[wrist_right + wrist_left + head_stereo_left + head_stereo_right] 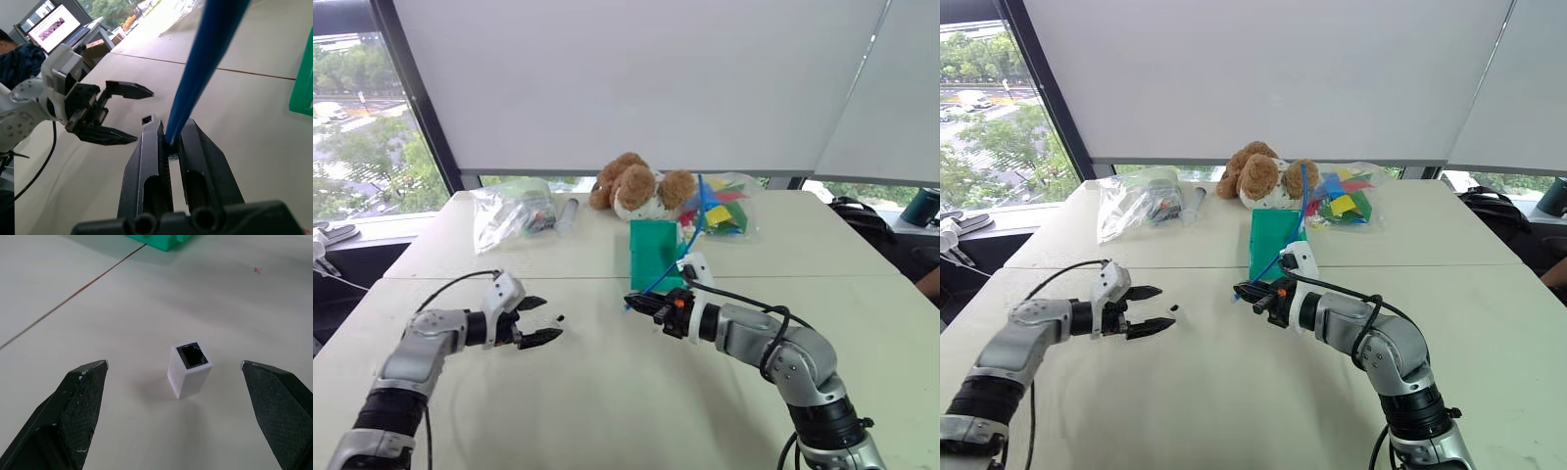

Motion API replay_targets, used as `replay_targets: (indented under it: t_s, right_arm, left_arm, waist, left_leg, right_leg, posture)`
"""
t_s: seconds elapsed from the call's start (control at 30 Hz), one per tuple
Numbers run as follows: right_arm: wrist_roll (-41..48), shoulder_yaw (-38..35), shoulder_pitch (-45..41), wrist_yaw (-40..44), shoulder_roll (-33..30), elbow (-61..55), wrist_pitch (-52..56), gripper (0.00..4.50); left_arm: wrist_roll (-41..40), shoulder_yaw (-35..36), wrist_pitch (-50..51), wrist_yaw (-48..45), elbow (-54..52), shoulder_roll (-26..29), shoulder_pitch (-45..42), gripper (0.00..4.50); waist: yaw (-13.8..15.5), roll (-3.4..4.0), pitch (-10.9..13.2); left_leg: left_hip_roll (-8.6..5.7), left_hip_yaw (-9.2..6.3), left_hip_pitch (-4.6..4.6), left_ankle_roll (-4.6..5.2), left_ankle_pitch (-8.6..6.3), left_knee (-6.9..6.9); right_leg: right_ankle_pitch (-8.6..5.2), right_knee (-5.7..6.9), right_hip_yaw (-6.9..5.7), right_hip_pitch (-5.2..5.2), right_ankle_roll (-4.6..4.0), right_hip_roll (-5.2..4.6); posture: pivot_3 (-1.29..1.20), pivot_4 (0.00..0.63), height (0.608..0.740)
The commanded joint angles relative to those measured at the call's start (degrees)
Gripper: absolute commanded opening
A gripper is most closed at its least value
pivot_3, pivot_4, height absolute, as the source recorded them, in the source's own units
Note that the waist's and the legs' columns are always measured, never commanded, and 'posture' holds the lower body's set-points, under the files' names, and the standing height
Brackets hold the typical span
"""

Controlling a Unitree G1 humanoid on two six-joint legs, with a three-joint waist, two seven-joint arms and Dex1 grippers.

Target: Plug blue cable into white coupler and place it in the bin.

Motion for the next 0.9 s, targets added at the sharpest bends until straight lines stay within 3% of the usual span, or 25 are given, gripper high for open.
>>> replay_targets:
  t_s: [0.03,0.27,0.37,0.5,0.6,0.77,0.9]
  right_arm:
    - [-0.06,-1.22,-0.22,0.29,0.62,-2.56,-1.04,0.0]
    - [-0.47,-1.65,0.42,-0.08,0.83,-3.51,-0.99,0.0]
    - [-0.56,-1.68,0.55,-0.2,0.85,-3.75,-0.98,0.0]
    - [-0.8,-1.68,0.55,-0.15,0.73,-3.95,-1.03,0.0]
    - [-1.0,-1.78,0.36,0.01,0.46,-4.04,-1.01,0.0]
    - [-3.14,0.13,-1.21,5.19,-5.16,-4.72,-1.75,0.0]
    - [-11.08,8.02,-3.89,21.44,-19.25,-5.61,-9.94,0.0]
  left_arm:
    - [0.74,-0.07,-2.64,1.55,0.89,-1.66,0.46,4.47]
    - [1.89,-0.05,-5.19,6.44,2.33,-7.05,1.82,4.47]
    - [1.88,0.09,-5.75,7.58,2.12,-8.51,2.68,3.73]
    - [1.81,-0.16,-6.34,7.72,2.47,-9.29,3.0,1.96]
    - [1.56,-0.51,-6.45,6.84,2.83,-9.61,2.65,0.39]
    - [1.03,-3.46,-6.81,0.14,3.39,-10.45,-1.13,0.41]
    - [1.72,-11.8,-6.46,-13.83,4.44,-12.66,-7.97,0.41]
  waist:
    - [0.01,0.0,0.0]
    - [0.02,0.0,0.0]
    - [0.03,0.0,-0.01]
    - [0.06,0.0,-0.01]
    - [0.04,0.0,-0.01]
    - [0.29,0.01,-0.01]
    - [0.99,0.05,0.03]
  left_leg:
    - [0.0,0.0,0.0,0.0,0.0,0.0]
    - [0.0,0.0,0.0,-0.01,-0.01,0.0]
    - [0.01,0.0,-0.01,-0.01,-0.01,-0.01]
    - [-0.01,0.0,-0.01,-0.02,-0.01,-0.02]
    - [-0.02,0.0,-0.01,-0.02,-0.01,-0.03]
    - [-0.03,0.0,-0.04,-0.03,-0.02,-0.05]
    - [-0.13,0.01,-0.22,-0.02,-0.02,0.0]
  right_leg:
    - [0.0,0.0,0.0,0.0,0.0,-0.01]
    - [0.01,-0.01,0.01,0.0,-0.01,-0.13]
    - [0.01,0.0,0.06,-0.03,-0.01,-0.16]
    - [0.01,-0.01,0.05,-0.02,-0.02,-0.26]
    - [0.01,-0.04,0.05,-0.02,-0.02,-0.3]
    - [0.0,-0.09,0.03,-0.02,-0.04,-0.35]
    - [-0.09,-0.32,-0.02,-0.05,-0.24,-0.36]
  posture:
    - [0.0,0.15,0.74]
    - [0.0,0.15,0.74]
    - [0.0,0.15,0.74]
    - [0.0,0.15,0.74]
    - [0.0,0.15,0.74]
    - [0.0,0.15,0.74]
    - [0.0,0.15,0.74]
